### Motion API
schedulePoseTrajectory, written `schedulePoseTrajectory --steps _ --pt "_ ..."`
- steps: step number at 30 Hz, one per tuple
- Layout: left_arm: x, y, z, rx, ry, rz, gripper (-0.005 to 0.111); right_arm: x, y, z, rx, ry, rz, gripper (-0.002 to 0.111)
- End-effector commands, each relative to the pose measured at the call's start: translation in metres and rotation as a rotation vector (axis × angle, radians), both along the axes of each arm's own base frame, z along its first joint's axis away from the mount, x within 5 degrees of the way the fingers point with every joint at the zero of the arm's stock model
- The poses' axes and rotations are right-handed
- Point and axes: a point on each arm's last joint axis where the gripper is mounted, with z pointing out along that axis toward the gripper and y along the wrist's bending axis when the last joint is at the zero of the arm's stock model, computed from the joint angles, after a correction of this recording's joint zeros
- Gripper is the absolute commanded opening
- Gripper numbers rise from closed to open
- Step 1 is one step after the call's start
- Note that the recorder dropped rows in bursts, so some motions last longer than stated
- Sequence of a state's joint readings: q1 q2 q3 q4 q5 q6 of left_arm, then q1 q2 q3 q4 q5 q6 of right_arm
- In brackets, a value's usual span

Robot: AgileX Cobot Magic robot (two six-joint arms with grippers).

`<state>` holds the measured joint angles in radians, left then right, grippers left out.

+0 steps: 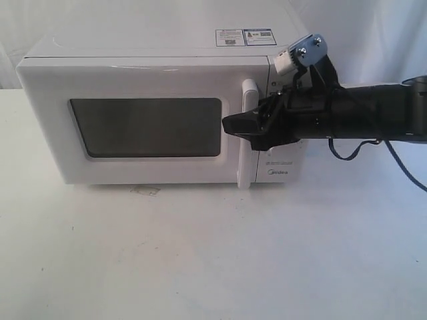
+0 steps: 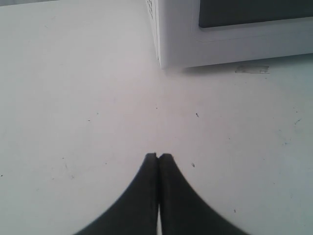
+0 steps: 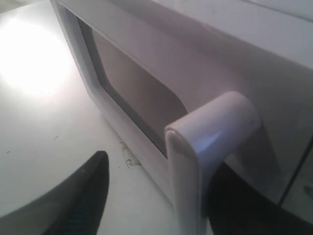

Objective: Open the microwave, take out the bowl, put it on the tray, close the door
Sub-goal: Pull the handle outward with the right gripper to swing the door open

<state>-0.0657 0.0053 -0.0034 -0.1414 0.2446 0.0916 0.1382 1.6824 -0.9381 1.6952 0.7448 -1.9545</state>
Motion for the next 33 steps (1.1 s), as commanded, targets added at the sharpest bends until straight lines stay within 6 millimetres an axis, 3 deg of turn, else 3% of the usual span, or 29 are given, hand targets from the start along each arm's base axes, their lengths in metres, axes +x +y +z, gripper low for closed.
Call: schedulePoseTrajectory --steps 1,3,7,9,13,20,26,33 --pt "0.0 0.0 -0.001 -0.004 0.001 0.0 0.0 0.02 0.006 0.001 0.038 -0.001 -0.029 0.011" --pt "0.0 0.0 -0.001 -0.004 0.001 0.0 0.0 0.022 0.006 0.005 0.042 -0.015 -0.029 0.0" --pt "0.0 0.0 -0.001 -0.004 0.001 0.0 0.0 0.027 0.003 0.006 0.036 0.008 -0.085 0.001" --pt "0.0 0.0 -0.001 -0.004 0.001 0.0 0.0 0.026 0.003 0.006 0.036 0.006 -0.086 0.014" --pt "0.0 0.0 -0.001 -0.004 0.001 0.0 0.0 0.024 0.003 0.011 0.038 -0.007 -0.086 0.055" --pt "0.0 0.0 -0.001 -0.004 0.001 0.0 0.0 0.028 -0.008 0.016 -0.023 -0.003 -0.227 0.058" --pt "0.0 0.0 -0.001 -0.004 0.001 0.0 0.0 0.028 -0.01 0.018 -0.029 -0.002 -0.257 0.043" --pt "0.0 0.0 -0.001 -0.004 0.001 0.0 0.0 0.028 -0.011 0.018 -0.035 -0.007 -0.256 0.001"
